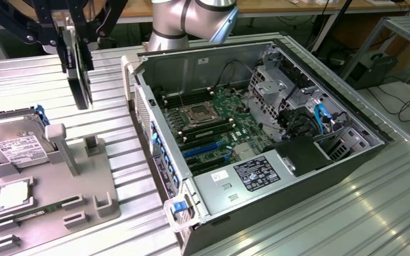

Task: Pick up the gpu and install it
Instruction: 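Pick up the gpu and move the gpu toward the slot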

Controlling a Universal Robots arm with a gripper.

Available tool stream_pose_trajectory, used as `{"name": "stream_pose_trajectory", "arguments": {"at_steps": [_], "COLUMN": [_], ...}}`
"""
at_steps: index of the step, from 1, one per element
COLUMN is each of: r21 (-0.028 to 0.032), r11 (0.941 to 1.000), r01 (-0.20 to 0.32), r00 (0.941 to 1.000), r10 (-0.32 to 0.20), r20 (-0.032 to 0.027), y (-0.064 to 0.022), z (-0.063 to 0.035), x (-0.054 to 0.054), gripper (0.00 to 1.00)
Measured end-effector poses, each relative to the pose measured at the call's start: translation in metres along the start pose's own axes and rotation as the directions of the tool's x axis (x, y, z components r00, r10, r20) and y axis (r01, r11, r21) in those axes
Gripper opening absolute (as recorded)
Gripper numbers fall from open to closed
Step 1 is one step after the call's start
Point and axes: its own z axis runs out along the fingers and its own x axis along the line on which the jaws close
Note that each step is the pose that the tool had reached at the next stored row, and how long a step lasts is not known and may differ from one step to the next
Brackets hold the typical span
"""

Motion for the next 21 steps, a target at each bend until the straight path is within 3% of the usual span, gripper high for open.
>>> {"name": "stream_pose_trajectory", "arguments": {"at_steps": [21], "r21": [0.0000], "r11": [1.0000], "r01": [0.000], "r00": [1.0000], "r10": [0.000], "r20": [0.0000], "y": [0.0006], "z": [0.0002], "x": [-0.016], "gripper": [0.28]}}
